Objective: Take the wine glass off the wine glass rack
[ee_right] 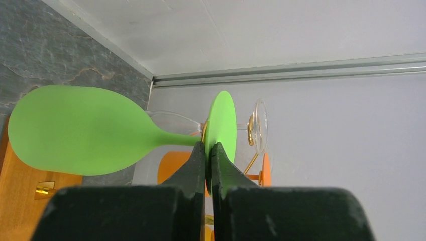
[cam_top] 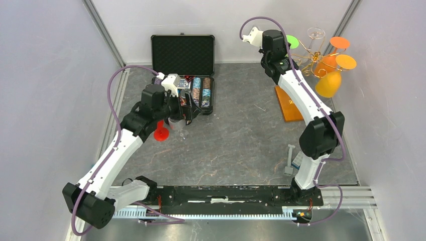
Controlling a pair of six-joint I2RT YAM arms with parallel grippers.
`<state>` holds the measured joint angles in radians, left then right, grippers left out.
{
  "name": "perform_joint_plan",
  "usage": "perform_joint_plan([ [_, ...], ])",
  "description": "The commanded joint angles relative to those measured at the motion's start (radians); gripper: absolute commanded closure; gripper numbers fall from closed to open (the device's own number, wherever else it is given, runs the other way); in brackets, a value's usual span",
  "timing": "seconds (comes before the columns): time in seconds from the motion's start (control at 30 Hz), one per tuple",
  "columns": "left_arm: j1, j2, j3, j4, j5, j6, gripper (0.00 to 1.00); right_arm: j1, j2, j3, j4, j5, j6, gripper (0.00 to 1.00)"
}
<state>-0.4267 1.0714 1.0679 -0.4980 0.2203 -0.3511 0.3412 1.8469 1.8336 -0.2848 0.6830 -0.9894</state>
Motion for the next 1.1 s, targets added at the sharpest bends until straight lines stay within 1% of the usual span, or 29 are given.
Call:
perform_joint_plan([
  [0.0,0.010,0.001,-0.006,0.045,0.028,0.001,0.00,0.005,-0.052,-0.019,0.055,0.025,-0.029,1.00],
  [0.13,0.013,0.003,-0.011,0.049,0.030,-0.001,0.00,0.018,-0.061,-0.041,0.082,0.052,-0.106,1.00],
  [0.2,0.016,0.005,-0.014,0.052,0.031,-0.002,0.00,0.026,-0.063,-0.044,0.082,0.057,-0.128,0.96],
  [0.23,0.018,0.005,-0.016,0.053,0.032,-0.004,0.00,0.030,-0.063,-0.045,0.078,0.056,-0.131,0.92],
  [0.37,0.023,0.008,-0.022,0.055,0.036,-0.006,0.00,0.039,-0.065,-0.041,0.025,0.037,-0.119,0.83],
  [0.5,0.027,0.006,-0.026,0.058,0.040,-0.006,0.00,0.041,-0.061,-0.017,-0.076,-0.023,-0.074,0.80],
  [0.63,0.031,0.006,-0.034,0.062,0.047,-0.008,0.00,0.051,-0.061,-0.003,-0.118,-0.057,-0.048,0.78],
  [0.67,0.032,0.006,-0.034,0.063,0.051,-0.009,0.00,0.053,-0.059,-0.001,-0.115,-0.055,-0.050,0.80],
  [0.83,0.038,0.005,-0.037,0.065,0.054,-0.010,0.00,0.054,-0.040,0.003,-0.070,-0.006,-0.077,0.92],
  [1.03,0.043,0.011,-0.039,0.070,0.062,-0.014,0.00,0.062,-0.047,0.018,-0.077,-0.002,-0.094,1.00],
  [1.07,0.043,0.013,-0.039,0.072,0.064,-0.015,0.00,0.065,-0.050,0.018,-0.078,-0.002,-0.096,1.00],
])
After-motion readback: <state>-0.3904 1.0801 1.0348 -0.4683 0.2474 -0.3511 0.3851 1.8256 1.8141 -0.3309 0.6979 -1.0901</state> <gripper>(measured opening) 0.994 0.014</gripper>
